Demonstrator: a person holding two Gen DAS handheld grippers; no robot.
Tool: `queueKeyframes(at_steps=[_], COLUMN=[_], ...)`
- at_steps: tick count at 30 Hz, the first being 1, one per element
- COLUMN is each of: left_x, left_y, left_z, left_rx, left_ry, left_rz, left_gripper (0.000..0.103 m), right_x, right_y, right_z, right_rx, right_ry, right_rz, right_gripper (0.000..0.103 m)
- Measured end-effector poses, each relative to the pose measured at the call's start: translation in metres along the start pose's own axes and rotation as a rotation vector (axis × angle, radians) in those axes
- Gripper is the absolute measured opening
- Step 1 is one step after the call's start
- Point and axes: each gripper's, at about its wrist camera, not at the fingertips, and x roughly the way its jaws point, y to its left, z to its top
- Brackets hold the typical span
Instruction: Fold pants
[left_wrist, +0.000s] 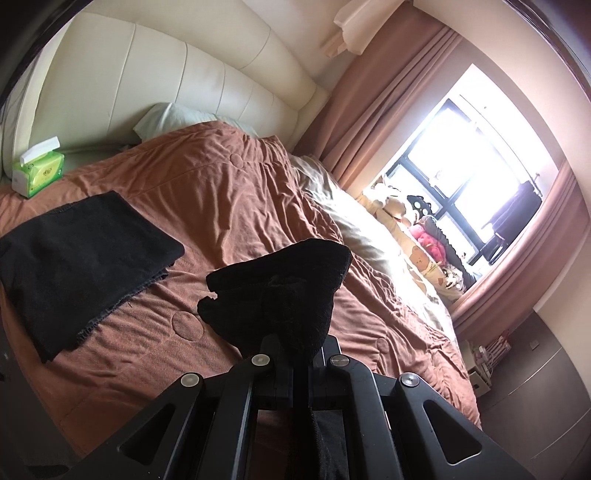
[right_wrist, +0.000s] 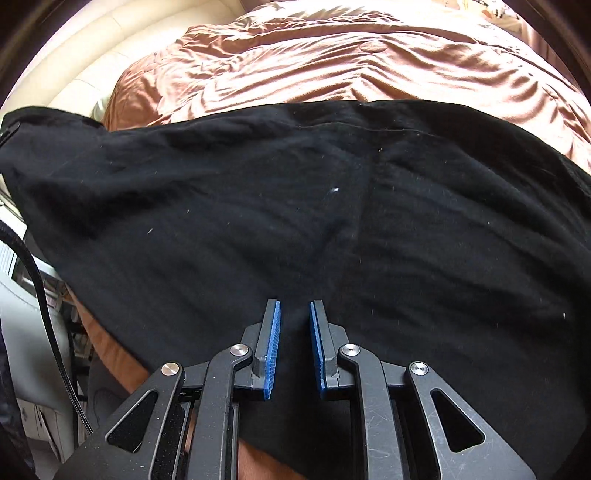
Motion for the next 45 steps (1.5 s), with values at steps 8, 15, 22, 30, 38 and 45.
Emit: queueKeyframes(at_steps=[8, 15, 22, 30, 38, 45], left_x=[-0.017, -0.027, -0.035, -0.034, -0.025, -0.005], left_y=[-0.059, -0.123, -0.202, -0.293, -0.364, -0.411], left_z=[0.002, -0.002, -0.013, -0.045, -0.089, -0.13], left_rx=[0.081, 0.165, 0.266, 0.382, 0.446, 0.472], left_ry=[-0.008, -0.009, -0.001, 0.039, 0.104, 0.184], left_rz=[-0.082, -0.165, -0.245, -0.351, -0.429, -0.476], left_gripper=[0.004, 0.004, 0.004, 0.004, 0.004, 0.004], right_x=[-0.072, -0.133, -0.179, -0.215, -0.243, -0.27], right_y=[-0.024, -0.063, -0.095, -0.114, -0.149, -0.176], right_z=[-0.03, -0.061, -0.097, -0.14, -0.178, -0.202], right_rx=[0.04, 0.135, 0.211, 0.24, 0.309, 0.382], right_ry=[-0.113, -0.209, -0.31, -0.388, -0.425, -0.44], right_rz=[-0.008, -0.03, -0.041, -0.016, -0.036, -0.039], right_gripper=[0.014, 0.024, 0.084, 0.103, 0.103, 0.103])
